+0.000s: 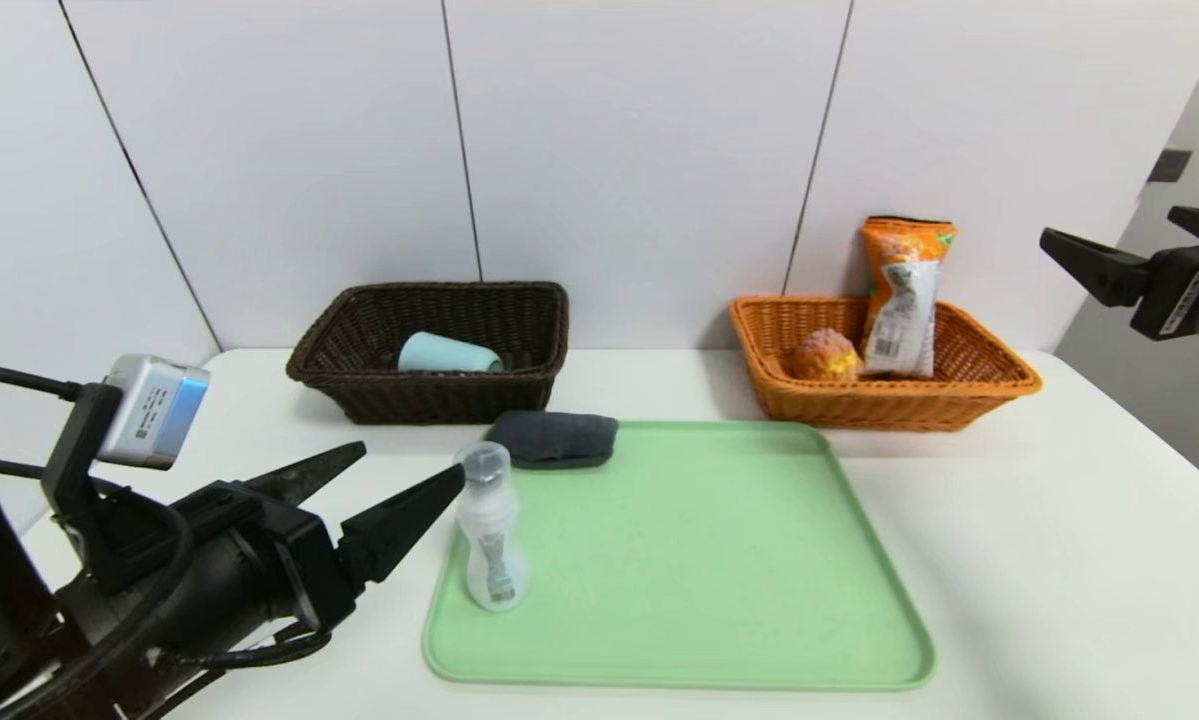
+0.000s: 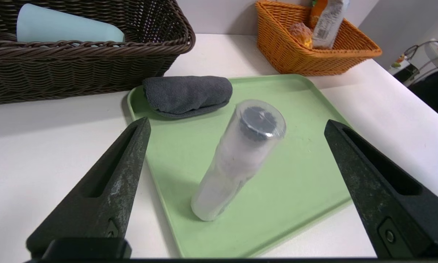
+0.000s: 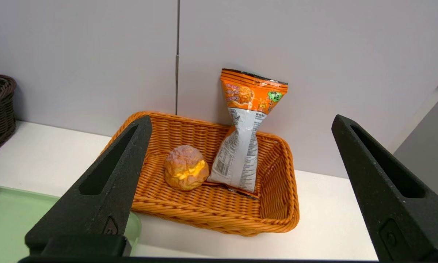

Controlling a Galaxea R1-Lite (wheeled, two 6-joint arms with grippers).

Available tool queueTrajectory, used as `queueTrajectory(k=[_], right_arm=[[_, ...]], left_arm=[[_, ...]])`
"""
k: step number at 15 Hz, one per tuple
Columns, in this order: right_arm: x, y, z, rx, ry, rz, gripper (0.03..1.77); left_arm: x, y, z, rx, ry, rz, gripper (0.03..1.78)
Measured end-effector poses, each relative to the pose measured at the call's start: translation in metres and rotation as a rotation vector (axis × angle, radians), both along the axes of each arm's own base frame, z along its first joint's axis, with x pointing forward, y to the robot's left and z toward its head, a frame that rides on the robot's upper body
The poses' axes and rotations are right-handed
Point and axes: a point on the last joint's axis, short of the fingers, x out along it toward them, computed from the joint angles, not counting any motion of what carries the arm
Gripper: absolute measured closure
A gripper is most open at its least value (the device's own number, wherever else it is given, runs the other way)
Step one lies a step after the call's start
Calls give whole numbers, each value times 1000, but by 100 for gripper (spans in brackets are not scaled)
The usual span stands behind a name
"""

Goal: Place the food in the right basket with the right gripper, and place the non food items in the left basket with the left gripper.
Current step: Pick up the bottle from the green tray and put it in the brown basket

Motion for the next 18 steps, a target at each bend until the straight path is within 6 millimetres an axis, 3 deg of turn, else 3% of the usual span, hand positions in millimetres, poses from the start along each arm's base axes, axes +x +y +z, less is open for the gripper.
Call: queueTrajectory(k=[4, 10, 18], right_arm=[[-2, 0, -1, 0, 2, -1, 11], [-5, 0, -6, 1, 14, -1, 11], [-10, 0, -4, 47, 7, 6, 11]], left_arm=[[-17, 10, -10, 24, -4, -76, 12], [-29, 6, -24, 54, 31, -166, 12], [-3, -22, -37, 125, 19, -185, 12]])
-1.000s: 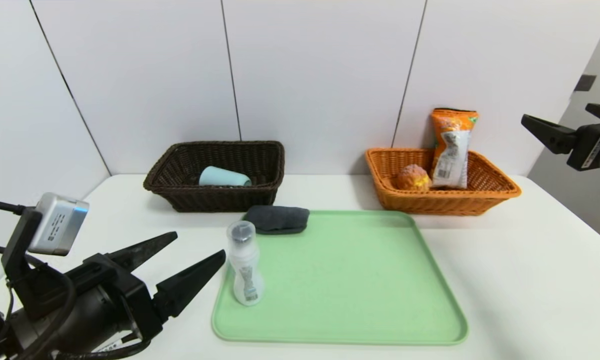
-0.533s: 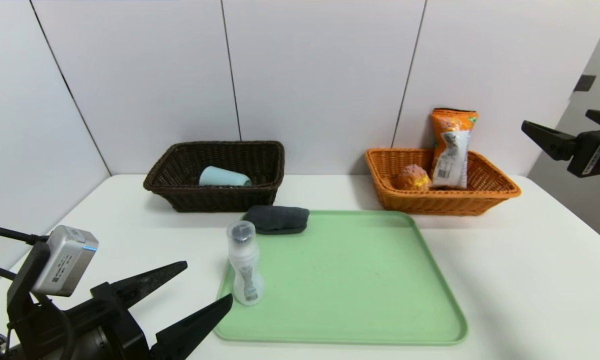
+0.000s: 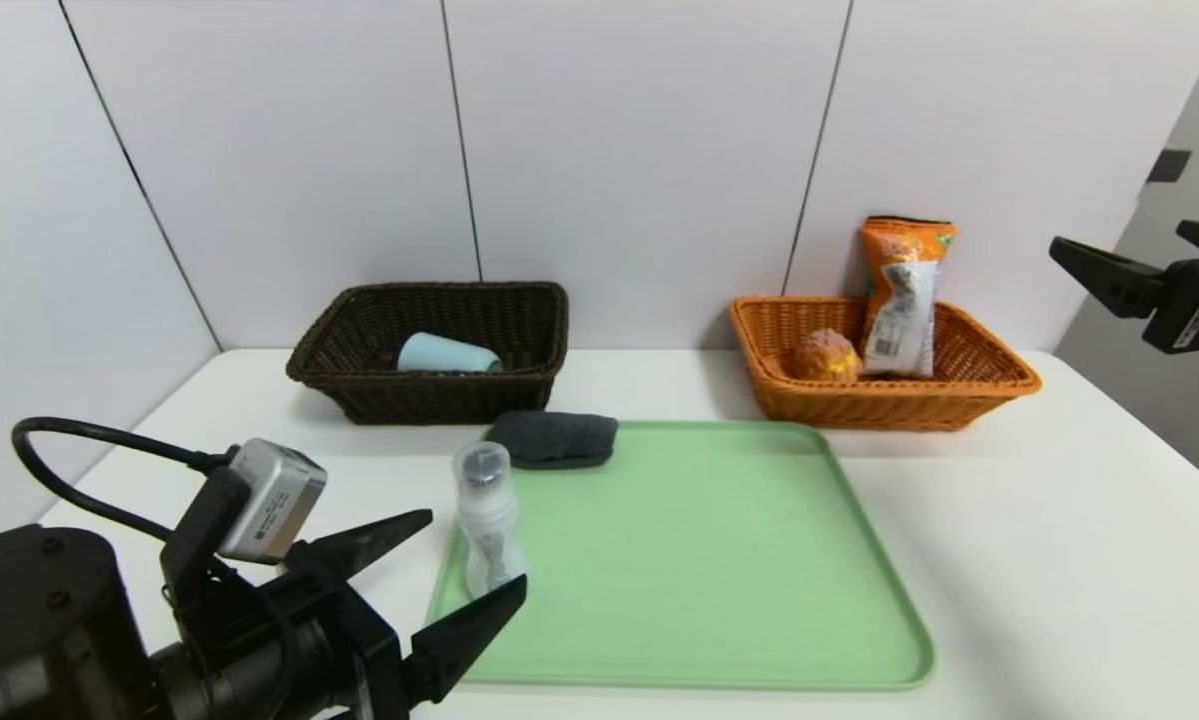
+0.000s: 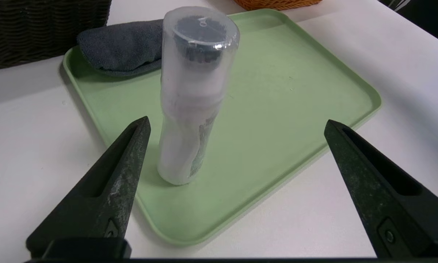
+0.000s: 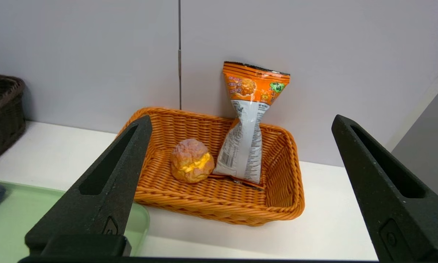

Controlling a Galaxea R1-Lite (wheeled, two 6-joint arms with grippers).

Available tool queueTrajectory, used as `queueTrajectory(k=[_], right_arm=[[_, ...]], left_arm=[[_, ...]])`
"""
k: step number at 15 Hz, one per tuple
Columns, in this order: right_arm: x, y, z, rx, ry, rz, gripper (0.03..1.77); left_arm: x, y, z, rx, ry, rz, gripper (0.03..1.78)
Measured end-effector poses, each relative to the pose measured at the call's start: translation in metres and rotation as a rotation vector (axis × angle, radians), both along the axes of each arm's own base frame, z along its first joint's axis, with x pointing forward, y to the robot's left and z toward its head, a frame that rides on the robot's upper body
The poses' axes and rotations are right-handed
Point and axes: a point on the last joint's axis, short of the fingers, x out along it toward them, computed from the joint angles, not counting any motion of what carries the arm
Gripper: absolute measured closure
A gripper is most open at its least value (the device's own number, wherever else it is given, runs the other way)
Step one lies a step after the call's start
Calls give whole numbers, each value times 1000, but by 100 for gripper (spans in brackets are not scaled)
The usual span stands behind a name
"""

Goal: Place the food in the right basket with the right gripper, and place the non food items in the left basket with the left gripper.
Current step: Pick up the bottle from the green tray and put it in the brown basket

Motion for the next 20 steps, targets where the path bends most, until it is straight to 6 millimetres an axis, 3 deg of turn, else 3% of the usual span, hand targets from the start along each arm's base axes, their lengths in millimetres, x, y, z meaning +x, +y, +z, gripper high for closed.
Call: queueTrajectory(k=[11, 18, 20], right_arm=[[-6, 0, 4, 38, -20, 5, 11], [-10, 1, -4, 39, 3, 5, 11], [-11, 1, -6, 40, 12, 12, 10]], left_arm=[[27, -25, -28, 50, -13, 10, 12], [47, -39, -46, 42, -75, 81, 12], [48, -39, -51, 58, -62, 91, 48]])
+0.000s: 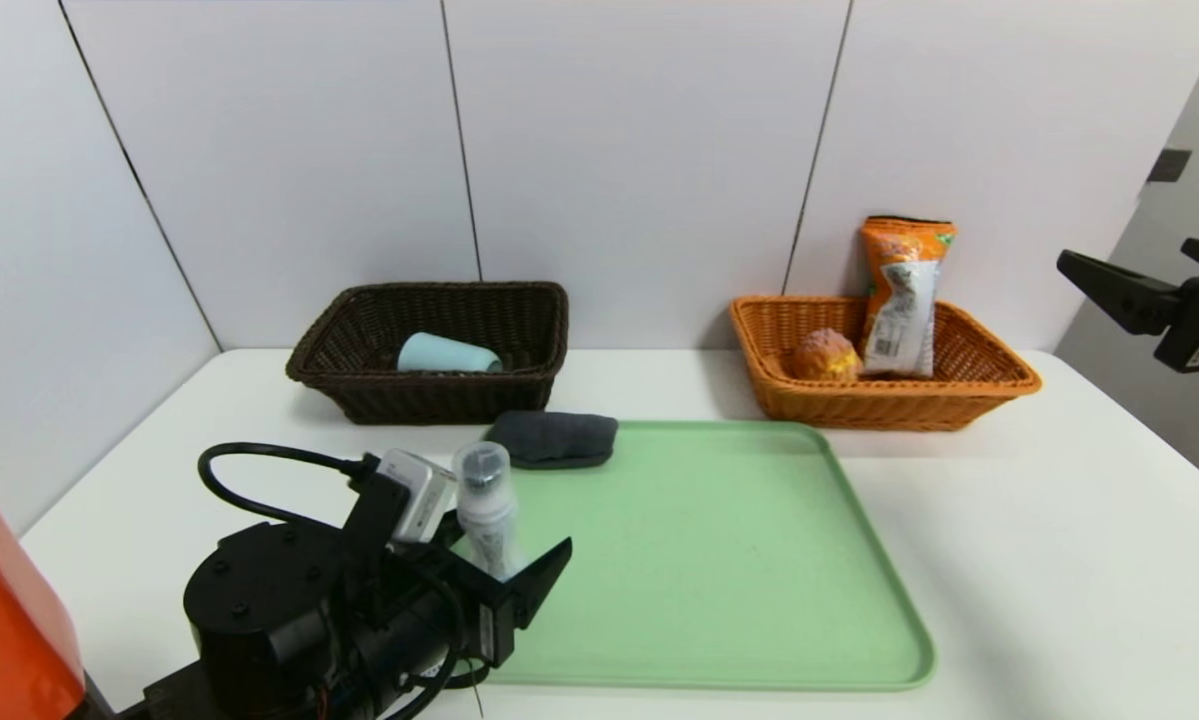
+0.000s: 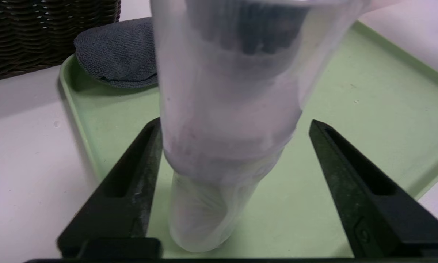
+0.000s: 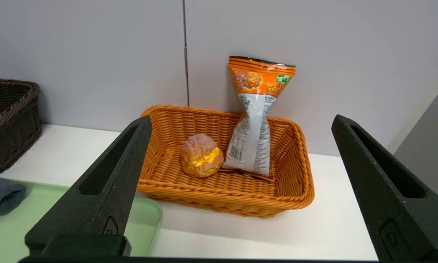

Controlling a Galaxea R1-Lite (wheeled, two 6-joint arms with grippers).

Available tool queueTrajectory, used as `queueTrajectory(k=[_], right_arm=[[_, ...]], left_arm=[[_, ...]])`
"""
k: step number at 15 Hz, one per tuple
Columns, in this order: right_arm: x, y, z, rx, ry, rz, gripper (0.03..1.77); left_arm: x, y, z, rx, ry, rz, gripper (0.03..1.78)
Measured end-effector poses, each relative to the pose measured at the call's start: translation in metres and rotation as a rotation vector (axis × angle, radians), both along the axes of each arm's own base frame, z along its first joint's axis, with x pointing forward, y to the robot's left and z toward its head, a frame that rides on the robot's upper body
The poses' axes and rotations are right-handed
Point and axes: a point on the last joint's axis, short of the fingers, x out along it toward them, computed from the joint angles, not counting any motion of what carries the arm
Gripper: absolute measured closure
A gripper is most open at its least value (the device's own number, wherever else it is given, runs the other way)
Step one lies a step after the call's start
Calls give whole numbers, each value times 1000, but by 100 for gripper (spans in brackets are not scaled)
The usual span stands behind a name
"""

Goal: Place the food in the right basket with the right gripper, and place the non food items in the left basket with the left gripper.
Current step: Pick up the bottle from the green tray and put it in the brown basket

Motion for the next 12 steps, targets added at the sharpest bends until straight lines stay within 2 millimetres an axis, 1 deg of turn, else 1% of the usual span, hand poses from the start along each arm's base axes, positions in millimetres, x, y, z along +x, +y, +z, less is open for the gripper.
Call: queueTrajectory(k=[2, 5, 6, 9, 12], right_arm=[[-1, 0, -1, 0, 1, 4, 10], [-3, 0, -3, 1, 8, 4, 10], [-4, 0, -4, 1, 11, 4, 10], [-6, 0, -6, 1, 15, 4, 10], [-7, 0, -9, 1, 22, 5, 10]], left_arm=[[0, 1, -2, 11, 7, 21, 76], [-1, 2, -3, 15, 11, 23, 107], [-1, 2, -2, 12, 4, 23, 121], [-2, 3, 2, 7, -10, 37, 123], [-1, 3, 16, 5, -85, 52, 125]])
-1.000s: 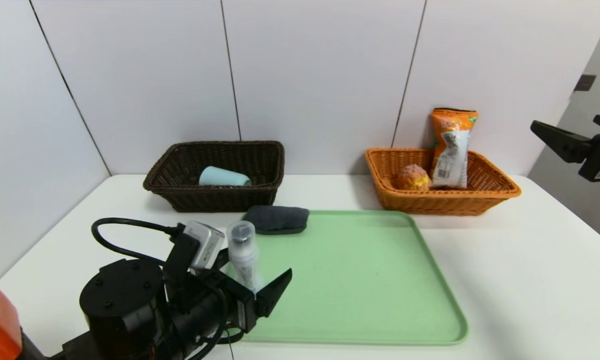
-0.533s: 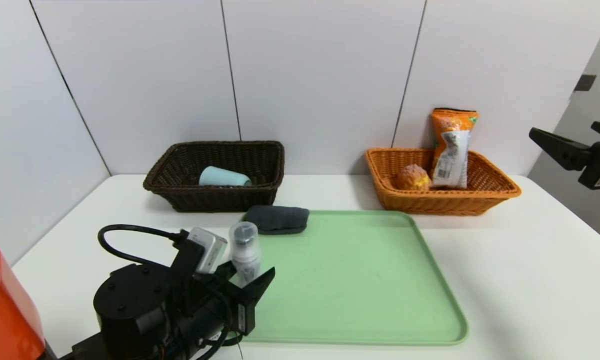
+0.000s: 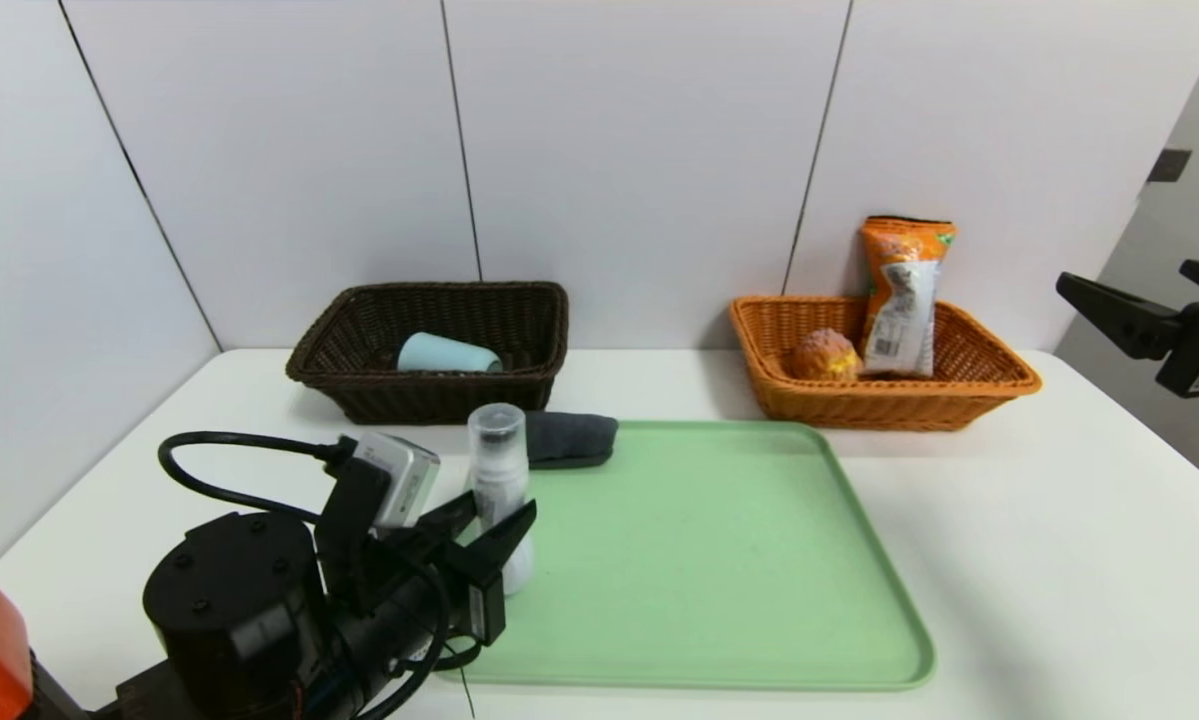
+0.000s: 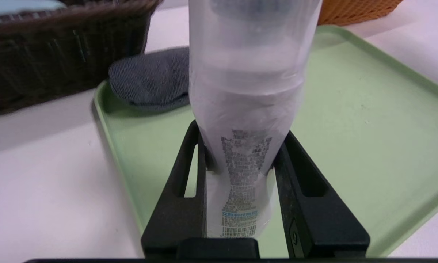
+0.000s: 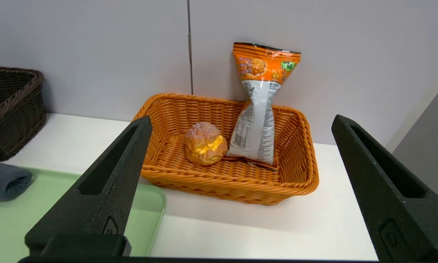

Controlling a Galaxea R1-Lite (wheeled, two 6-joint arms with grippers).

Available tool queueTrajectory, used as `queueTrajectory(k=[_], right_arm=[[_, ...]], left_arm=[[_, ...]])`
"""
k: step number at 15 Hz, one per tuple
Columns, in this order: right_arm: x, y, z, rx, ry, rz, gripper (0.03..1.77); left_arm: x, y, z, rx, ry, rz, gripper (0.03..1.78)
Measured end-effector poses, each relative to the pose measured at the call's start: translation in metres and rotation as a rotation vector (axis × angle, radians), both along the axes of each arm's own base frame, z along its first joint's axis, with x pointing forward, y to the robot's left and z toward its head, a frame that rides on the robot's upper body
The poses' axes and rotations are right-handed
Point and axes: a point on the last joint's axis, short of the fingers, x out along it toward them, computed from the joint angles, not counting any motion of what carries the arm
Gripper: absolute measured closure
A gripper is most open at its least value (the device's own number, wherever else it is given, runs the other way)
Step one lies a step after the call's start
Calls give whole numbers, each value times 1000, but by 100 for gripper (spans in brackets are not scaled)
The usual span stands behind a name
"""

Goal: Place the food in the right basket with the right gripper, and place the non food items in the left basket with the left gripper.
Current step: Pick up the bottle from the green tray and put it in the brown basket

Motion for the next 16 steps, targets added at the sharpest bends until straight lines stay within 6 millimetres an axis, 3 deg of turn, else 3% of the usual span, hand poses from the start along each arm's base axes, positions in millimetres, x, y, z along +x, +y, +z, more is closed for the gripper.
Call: queueTrajectory(k=[4, 7, 12, 16], right_arm=[[-1, 0, -2, -1, 5, 13, 10], [-2, 0, -1, 1, 3, 12, 10], [-4, 1, -1, 19, 1, 16, 10], [-6, 1, -4, 22, 9, 14, 10]], left_arm=[[8, -4, 31, -1, -105, 31, 125], [29, 2, 60, -20, -135, 101, 125], [93, 46, 113, -39, -191, 246, 125], [148, 83, 124, -23, -194, 359, 125]])
